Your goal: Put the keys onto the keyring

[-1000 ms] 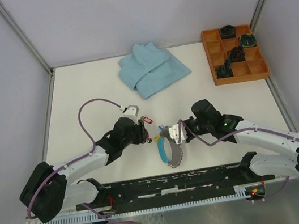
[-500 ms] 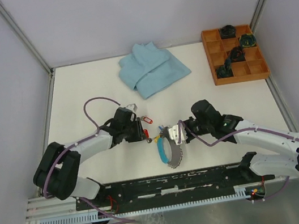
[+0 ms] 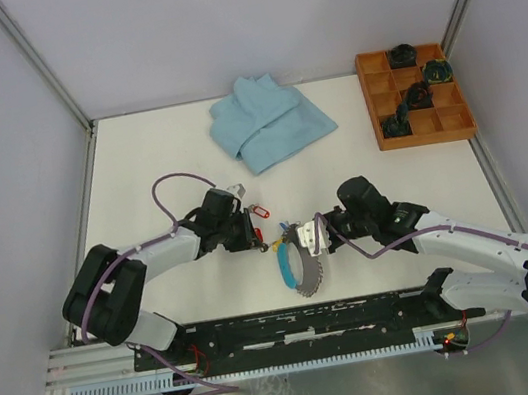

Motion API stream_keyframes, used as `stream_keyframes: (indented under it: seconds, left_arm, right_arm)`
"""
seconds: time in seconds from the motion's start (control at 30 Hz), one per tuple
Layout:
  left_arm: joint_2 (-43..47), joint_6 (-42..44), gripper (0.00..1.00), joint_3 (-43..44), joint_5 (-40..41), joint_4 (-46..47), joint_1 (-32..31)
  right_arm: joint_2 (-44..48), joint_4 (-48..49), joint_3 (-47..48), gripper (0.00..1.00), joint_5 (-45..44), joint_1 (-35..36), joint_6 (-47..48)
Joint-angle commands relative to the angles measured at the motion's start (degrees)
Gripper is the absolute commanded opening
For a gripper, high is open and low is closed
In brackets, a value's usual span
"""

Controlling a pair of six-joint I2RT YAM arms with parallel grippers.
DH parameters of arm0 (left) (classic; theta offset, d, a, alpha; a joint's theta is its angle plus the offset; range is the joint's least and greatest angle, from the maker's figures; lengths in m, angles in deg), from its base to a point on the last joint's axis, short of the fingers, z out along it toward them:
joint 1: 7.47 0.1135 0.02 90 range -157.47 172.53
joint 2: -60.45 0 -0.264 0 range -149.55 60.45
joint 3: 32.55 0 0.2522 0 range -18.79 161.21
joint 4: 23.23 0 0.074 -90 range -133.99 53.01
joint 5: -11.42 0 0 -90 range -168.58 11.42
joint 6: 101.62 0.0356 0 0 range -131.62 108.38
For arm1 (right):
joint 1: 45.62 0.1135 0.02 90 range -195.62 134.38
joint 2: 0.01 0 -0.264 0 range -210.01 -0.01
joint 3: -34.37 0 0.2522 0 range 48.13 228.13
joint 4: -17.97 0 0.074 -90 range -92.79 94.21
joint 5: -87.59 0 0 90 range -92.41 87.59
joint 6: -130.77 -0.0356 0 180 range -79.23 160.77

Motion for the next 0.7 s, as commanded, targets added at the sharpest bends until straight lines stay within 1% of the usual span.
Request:
stream_keyframes:
  seconds: [0.0,0.27,0.47,0.6,0.67]
  left_arm:
    - [-1.56,-1.54,0.24,1.0,-0.65,0.58,0.3]
    - [-2.4,-1.65,0.18,1.22,-0.27,1.15,0.32]
    - [-1.54,-1.15,0.08,1.47,0.27,0.63,0.35]
    - [-0.11,0.71,0.03,2.04,1.13,-0.43,0.38]
    - [1.12,2.31,0.03,2.35,1.69,-0.68,0.37]
  right_arm:
    - [0.92,1.26,2.76,0.01,-0.19,0.29,0.63]
    - [1.09,0.96,2.81,0.01,-0.43,0.37,0.75]
    - [1.23,0.7,2.96,0.01,-0.45,0.44,0.81]
    - [1.25,0.37,3.04,0.01,-0.53,0.52,0.9]
    - [1.28,0.22,3.18,0.01,-0.54,0.55,0.96]
